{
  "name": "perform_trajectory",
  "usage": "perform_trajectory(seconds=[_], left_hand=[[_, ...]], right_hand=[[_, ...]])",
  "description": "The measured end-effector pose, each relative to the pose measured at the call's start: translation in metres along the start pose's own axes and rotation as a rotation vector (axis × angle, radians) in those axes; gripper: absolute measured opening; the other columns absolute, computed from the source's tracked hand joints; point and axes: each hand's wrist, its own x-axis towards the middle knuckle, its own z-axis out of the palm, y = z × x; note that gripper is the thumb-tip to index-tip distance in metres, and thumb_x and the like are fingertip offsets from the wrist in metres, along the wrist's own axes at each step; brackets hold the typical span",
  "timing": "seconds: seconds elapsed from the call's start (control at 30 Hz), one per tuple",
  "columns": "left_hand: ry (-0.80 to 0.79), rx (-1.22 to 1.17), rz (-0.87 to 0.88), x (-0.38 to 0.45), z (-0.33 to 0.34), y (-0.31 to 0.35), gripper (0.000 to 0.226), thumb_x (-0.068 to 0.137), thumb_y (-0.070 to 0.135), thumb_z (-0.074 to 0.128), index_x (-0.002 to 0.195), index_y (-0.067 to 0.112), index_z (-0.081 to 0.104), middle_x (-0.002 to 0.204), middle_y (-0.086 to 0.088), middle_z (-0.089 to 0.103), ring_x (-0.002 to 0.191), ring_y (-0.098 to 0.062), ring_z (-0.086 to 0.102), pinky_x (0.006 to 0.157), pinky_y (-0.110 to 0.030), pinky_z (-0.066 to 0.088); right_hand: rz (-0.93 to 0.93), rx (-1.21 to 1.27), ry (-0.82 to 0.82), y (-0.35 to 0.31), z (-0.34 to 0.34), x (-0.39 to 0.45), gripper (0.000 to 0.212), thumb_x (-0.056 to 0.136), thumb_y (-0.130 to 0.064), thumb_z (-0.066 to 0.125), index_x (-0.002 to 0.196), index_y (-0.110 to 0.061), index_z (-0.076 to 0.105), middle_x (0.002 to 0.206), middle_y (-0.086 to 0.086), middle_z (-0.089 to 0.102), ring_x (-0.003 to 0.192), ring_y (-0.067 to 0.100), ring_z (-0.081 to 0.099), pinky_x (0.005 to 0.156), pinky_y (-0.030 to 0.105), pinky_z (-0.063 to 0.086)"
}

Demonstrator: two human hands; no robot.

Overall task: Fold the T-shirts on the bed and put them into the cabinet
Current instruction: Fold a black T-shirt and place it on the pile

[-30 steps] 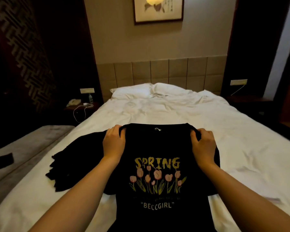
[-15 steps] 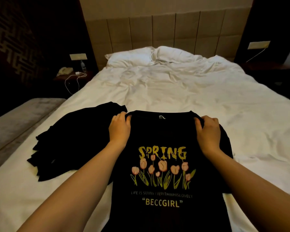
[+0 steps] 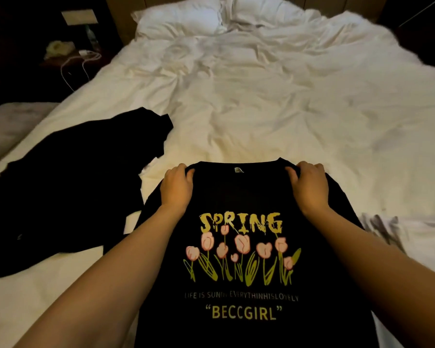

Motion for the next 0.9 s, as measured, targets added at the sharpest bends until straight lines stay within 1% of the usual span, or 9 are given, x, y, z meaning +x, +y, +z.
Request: perform_trajectory(seconds=[0.13,0.2,0.3,0.4,0.5,0.6,0.67,0.8,0.9], left_hand=[[-0.003,-0.011,0.016,0.002,0.018,-0.012,0.030,0.104,0.034,0.047,0.093,0.008,0.058,0.089,-0.009,0.063,0.086,-0.031,0.058,0.065,-0.043,0.047],[0.007,-0.027,0.020,0.003,0.024,-0.017,0.029,0.103,0.036,0.048,0.095,0.010,0.059,0.091,-0.007,0.064,0.089,-0.029,0.058,0.068,-0.044,0.048],[0.052,-0.033,0.026,0.000,0.029,-0.018,0.024,0.101,0.034,0.055,0.106,0.011,0.060,0.102,-0.006,0.062,0.100,-0.026,0.055,0.071,-0.040,0.046],[0.129,0.010,0.048,-0.004,0.030,-0.015,0.025,0.093,0.028,0.067,0.108,0.010,0.058,0.109,-0.010,0.053,0.105,-0.027,0.049,0.067,-0.034,0.044],[0.153,0.032,0.183,-0.010,0.025,-0.009,0.016,0.088,0.014,0.071,0.098,0.008,0.061,0.102,-0.011,0.054,0.098,-0.029,0.051,0.067,-0.038,0.049],[0.021,-0.056,0.267,-0.021,0.017,0.008,0.010,0.090,0.012,0.064,0.100,0.011,0.064,0.095,0.000,0.055,0.095,-0.021,0.052,0.078,-0.038,0.048],[-0.106,-0.103,0.292,-0.032,0.015,0.024,0.012,0.094,0.019,0.062,0.105,0.015,0.066,0.100,0.005,0.056,0.101,-0.015,0.051,0.085,-0.034,0.045],[-0.291,-0.117,0.404,-0.055,0.018,0.067,0.022,0.098,0.032,0.058,0.115,0.022,0.068,0.114,0.006,0.061,0.112,-0.014,0.050,0.098,-0.035,0.042],[-0.396,-0.144,0.504,-0.079,0.029,0.104,0.026,0.098,0.035,0.058,0.119,0.023,0.068,0.117,0.005,0.062,0.115,-0.016,0.051,0.100,-0.040,0.044]], right_hand=[[0.034,-0.039,-0.027,0.011,0.025,0.003,0.036,0.102,-0.036,0.049,0.083,-0.006,0.055,0.078,0.008,0.053,0.102,0.033,0.047,0.067,0.037,0.032],[0.019,-0.079,-0.012,0.016,0.036,0.002,0.035,0.102,-0.035,0.050,0.094,-0.003,0.060,0.092,0.014,0.059,0.104,0.033,0.046,0.078,0.039,0.038],[0.026,-0.030,0.059,0.019,0.044,-0.002,0.033,0.099,-0.032,0.057,0.112,-0.002,0.057,0.109,0.017,0.055,0.109,0.033,0.046,0.090,0.039,0.041],[0.032,0.026,0.117,0.018,0.043,-0.005,0.039,0.097,-0.033,0.061,0.120,-0.002,0.054,0.119,0.018,0.050,0.113,0.032,0.046,0.091,0.039,0.045],[-0.009,0.056,0.106,0.015,0.035,-0.009,0.040,0.097,-0.034,0.061,0.120,-0.004,0.054,0.123,0.016,0.047,0.116,0.030,0.045,0.091,0.038,0.047],[-0.034,0.088,0.065,0.012,0.021,-0.020,0.038,0.095,-0.029,0.064,0.122,-0.004,0.054,0.128,0.016,0.045,0.121,0.030,0.044,0.099,0.037,0.046],[-0.041,0.087,0.049,0.012,0.009,-0.032,0.037,0.093,-0.023,0.067,0.122,-0.004,0.055,0.129,0.017,0.046,0.121,0.031,0.045,0.102,0.039,0.044],[-0.003,-0.023,0.002,0.017,-0.023,-0.064,0.044,0.087,-0.023,0.071,0.124,-0.006,0.055,0.125,0.016,0.051,0.118,0.034,0.047,0.098,0.045,0.044],[0.033,-0.120,-0.065,0.028,-0.054,-0.094,0.048,0.087,-0.031,0.070,0.126,-0.008,0.055,0.121,0.016,0.055,0.114,0.036,0.050,0.092,0.046,0.045]])
